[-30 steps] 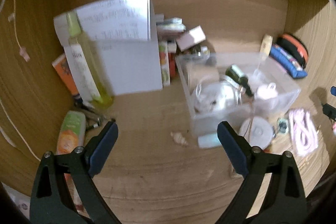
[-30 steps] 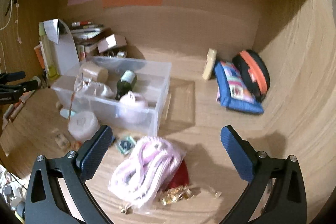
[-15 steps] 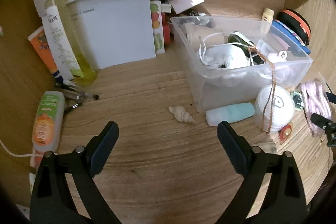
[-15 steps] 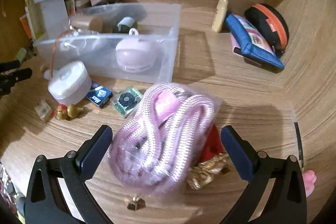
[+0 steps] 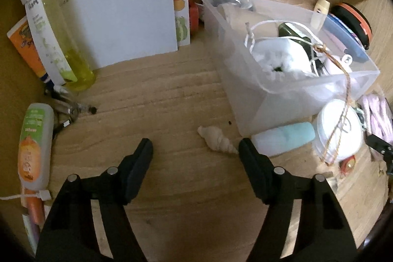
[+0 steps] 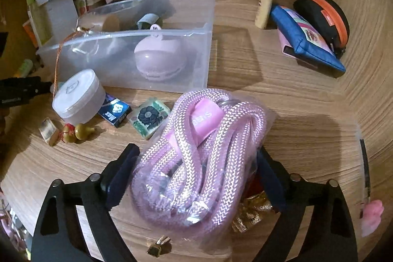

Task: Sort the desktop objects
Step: 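Grasp the small seashell with left gripper while right gripper grasps bagged pink rope, then carry the seashell and bagged pink rope over the clear plastic box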

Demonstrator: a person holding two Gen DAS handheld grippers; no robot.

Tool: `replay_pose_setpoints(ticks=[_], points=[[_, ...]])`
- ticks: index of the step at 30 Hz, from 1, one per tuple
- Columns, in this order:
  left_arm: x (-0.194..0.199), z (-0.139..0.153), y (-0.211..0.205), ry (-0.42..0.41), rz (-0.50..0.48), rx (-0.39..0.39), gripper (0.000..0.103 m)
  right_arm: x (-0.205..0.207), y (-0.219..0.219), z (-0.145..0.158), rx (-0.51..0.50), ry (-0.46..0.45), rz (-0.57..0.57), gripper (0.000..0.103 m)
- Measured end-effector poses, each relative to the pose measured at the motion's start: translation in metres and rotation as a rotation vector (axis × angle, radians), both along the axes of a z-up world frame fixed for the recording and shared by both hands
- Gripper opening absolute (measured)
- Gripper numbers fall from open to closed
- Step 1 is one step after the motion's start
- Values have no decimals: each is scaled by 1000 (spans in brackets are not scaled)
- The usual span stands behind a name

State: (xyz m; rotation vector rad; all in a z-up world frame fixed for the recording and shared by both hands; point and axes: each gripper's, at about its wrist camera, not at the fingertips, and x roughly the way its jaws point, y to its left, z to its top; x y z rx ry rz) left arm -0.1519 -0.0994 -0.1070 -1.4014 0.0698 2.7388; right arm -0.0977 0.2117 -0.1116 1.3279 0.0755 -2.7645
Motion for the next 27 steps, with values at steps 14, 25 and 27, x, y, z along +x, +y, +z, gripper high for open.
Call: replay_pose_setpoints(ticks=[14, 25, 27], points=[[-2, 0, 14, 56, -68, -52, 34, 2, 4, 1, -29, 41, 8, 67], [17, 9, -8, 89, 4, -31, 16, 8, 13, 15, -122, 67, 25, 33], [23, 15, -9, 110, 12, -30, 16, 10, 12, 16, -108, 72, 26, 32]])
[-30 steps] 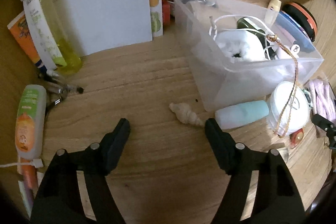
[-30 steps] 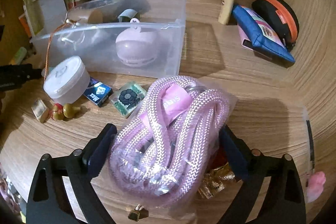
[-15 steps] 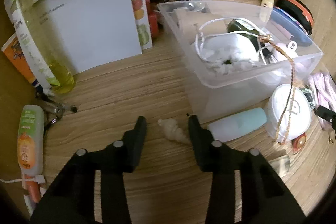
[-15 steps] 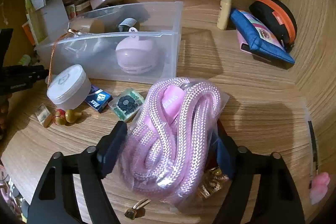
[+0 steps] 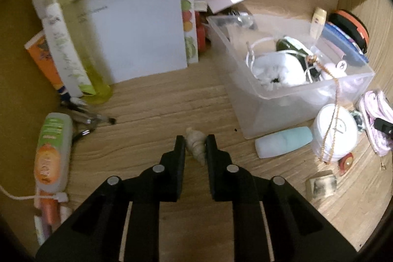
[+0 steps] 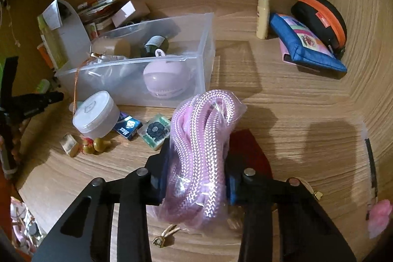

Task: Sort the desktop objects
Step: 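Carry the seashell and bagged pink rope over the clear plastic box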

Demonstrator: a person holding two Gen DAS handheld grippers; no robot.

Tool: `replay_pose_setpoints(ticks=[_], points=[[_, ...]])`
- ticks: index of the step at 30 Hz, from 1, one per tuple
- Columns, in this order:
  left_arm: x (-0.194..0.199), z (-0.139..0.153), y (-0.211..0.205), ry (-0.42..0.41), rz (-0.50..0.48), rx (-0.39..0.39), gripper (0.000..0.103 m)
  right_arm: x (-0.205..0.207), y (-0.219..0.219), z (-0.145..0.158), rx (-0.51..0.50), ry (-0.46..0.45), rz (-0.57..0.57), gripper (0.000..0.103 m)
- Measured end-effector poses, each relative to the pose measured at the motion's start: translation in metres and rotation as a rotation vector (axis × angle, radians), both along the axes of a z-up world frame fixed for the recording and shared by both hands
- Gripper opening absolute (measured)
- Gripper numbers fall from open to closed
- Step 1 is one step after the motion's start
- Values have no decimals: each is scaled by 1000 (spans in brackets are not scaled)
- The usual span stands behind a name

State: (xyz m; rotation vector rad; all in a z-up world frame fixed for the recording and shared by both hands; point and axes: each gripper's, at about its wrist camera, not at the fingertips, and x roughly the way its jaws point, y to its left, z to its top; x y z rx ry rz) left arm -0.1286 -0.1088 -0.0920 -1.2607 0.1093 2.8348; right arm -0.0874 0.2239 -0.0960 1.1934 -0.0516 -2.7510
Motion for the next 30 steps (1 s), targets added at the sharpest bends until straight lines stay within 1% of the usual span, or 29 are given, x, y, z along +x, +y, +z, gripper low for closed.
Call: replay_pose_setpoints(ticks=[6, 9, 15, 19, 24, 30], points=[[19, 14, 1, 53, -3, 42, 16, 10, 1, 6, -15, 21, -2, 31], [28, 23, 9, 85, -17, 59, 16, 16, -1, 15, 1, 54, -7, 31], [42, 36, 18, 128, -31, 87, 16, 25, -1, 39, -4, 99, 2, 31], [49, 43, 28, 154, -30, 94, 16, 28, -4, 53, 6, 133, 8, 31], [57, 53, 38, 182, -38, 104, 16, 28, -8, 69, 0, 170, 26, 31], [59, 70, 44, 222, -38, 114, 16, 17, -11, 82, 0, 202, 55, 31]])
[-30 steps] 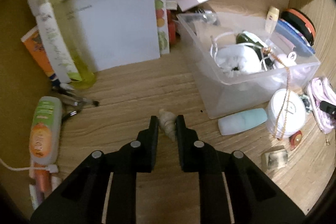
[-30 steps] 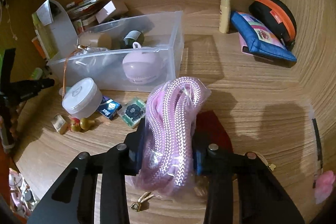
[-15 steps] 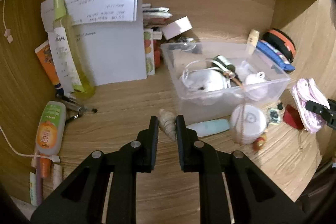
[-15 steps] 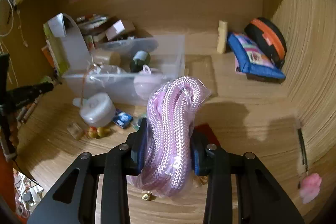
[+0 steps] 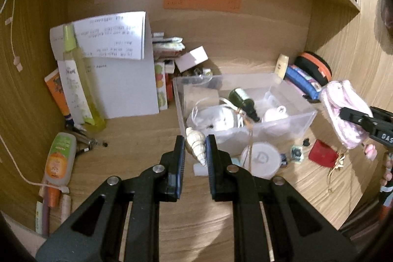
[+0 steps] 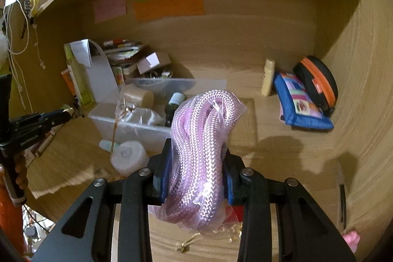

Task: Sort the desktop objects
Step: 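Carry the seashell and bagged pink rope over the clear plastic box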

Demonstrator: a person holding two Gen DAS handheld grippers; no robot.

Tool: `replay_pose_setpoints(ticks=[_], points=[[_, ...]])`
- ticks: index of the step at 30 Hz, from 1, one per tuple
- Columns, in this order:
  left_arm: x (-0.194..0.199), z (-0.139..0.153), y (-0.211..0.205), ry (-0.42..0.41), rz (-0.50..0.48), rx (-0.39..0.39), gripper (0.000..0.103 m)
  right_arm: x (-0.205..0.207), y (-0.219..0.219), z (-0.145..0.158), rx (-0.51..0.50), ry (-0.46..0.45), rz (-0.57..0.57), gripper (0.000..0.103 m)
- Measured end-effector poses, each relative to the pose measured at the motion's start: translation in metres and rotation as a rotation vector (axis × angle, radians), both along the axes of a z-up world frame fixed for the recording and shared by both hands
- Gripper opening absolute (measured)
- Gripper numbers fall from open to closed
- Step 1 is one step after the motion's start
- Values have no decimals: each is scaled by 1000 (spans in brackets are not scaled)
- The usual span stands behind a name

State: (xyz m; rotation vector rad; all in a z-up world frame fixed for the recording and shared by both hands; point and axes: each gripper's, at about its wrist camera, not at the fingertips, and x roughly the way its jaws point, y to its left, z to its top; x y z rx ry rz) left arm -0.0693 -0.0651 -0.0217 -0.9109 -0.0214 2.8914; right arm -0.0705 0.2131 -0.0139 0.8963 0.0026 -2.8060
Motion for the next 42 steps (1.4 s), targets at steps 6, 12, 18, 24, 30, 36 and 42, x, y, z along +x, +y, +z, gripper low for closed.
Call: replay_pose_setpoints(ticks=[6, 12, 18, 24, 30, 36, 42], points=[[-7, 14, 2, 28, 3, 24, 16, -17, 2, 8, -16, 14, 12, 31], [-23, 22, 10, 30, -13, 20, 16, -40, 0, 17, -16, 31, 30, 31], [-41, 25, 17, 27, -20, 20, 16, -64, -5, 22, -5, 36, 59, 31], [-62, 18, 17, -2, -30, 48, 16, -89, -8, 18, -3, 22, 77, 31], [-81, 10, 17, -29, -31, 37, 16, -114, -13, 8, -24, -4, 96, 31], [-95, -2, 16, -59, -37, 48, 16, -134, -19, -2, 0, -27, 89, 31], [-108, -14, 15, -91, -45, 55, 16, -151, -20, -21, 77, -47, 51, 31]])
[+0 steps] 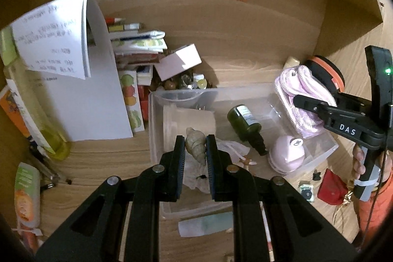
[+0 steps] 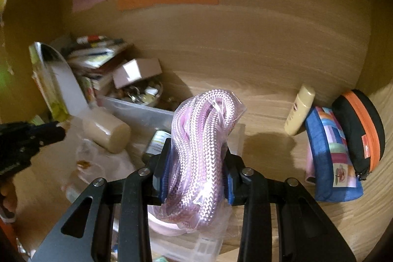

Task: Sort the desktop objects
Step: 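Carry the seashell and bagged pink rope over the clear plastic box, then open both grippers to release the seashell and rope into the box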

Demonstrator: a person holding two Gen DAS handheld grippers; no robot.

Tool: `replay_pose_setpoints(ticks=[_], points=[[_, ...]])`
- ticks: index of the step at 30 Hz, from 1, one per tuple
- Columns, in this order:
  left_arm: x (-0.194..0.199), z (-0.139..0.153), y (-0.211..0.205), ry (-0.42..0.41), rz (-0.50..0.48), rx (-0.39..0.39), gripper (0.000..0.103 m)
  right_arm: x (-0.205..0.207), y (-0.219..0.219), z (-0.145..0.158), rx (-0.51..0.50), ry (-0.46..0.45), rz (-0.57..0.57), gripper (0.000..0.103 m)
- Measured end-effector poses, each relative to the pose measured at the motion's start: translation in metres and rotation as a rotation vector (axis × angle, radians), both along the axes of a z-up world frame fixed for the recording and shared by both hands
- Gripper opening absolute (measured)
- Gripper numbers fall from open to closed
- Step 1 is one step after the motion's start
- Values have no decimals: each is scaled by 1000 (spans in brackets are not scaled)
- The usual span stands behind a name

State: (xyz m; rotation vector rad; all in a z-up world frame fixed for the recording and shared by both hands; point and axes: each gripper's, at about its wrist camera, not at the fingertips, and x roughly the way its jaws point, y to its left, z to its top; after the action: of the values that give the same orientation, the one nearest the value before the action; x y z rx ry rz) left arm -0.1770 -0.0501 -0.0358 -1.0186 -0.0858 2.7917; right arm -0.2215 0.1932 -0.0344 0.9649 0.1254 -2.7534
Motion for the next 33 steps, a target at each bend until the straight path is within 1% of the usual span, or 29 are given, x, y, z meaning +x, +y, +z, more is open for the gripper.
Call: replay_pose_setpoints(ticks=[2, 6, 7, 14, 18, 22, 25, 26, 27, 28, 30, 32, 33], points=[[-4, -5, -1, -10, -1, 5, 16, -5, 1, -7, -6, -17, 3, 31], [-10, -15, -5, -32, -5, 25, 16, -12, 4, -15, -97, -55, 32, 32], [-12, -17, -5, -39, -8, 30, 16, -12, 2, -17, -98, -54, 35, 32], [-14, -23, -1, -41, -12, -8, 16, -15, -10, -27, -11, -45, 15, 34], [-13, -24, 2, -35, -11, -32, 16, -10, -15, -27, 43, -11, 10, 37], [-10, -24, 4, -21, -9, -57, 16, -6, -21, -27, 90, 11, 14, 38], [-9, -24, 5, -9, -11, -69, 17, -4, -25, -28, 122, 22, 11, 44], [-8, -24, 6, -6, -12, -71, 19, -3, -25, -28, 128, 27, 10, 47], [-8, -23, 6, -4, -12, -73, 24, -2, -26, -27, 132, 33, 9, 48], [-7, -23, 6, -3, -13, -74, 33, -1, -26, -26, 134, 39, 10, 49], [-5, -23, 8, 11, -13, -81, 40, 1, -25, -24, 120, 45, 14, 54], [-3, -21, 12, 26, -18, -99, 41, 2, -25, -23, 106, 47, 20, 56], [-1, -21, 13, 33, -20, -105, 44, 3, -26, -23, 104, 49, 21, 56]])
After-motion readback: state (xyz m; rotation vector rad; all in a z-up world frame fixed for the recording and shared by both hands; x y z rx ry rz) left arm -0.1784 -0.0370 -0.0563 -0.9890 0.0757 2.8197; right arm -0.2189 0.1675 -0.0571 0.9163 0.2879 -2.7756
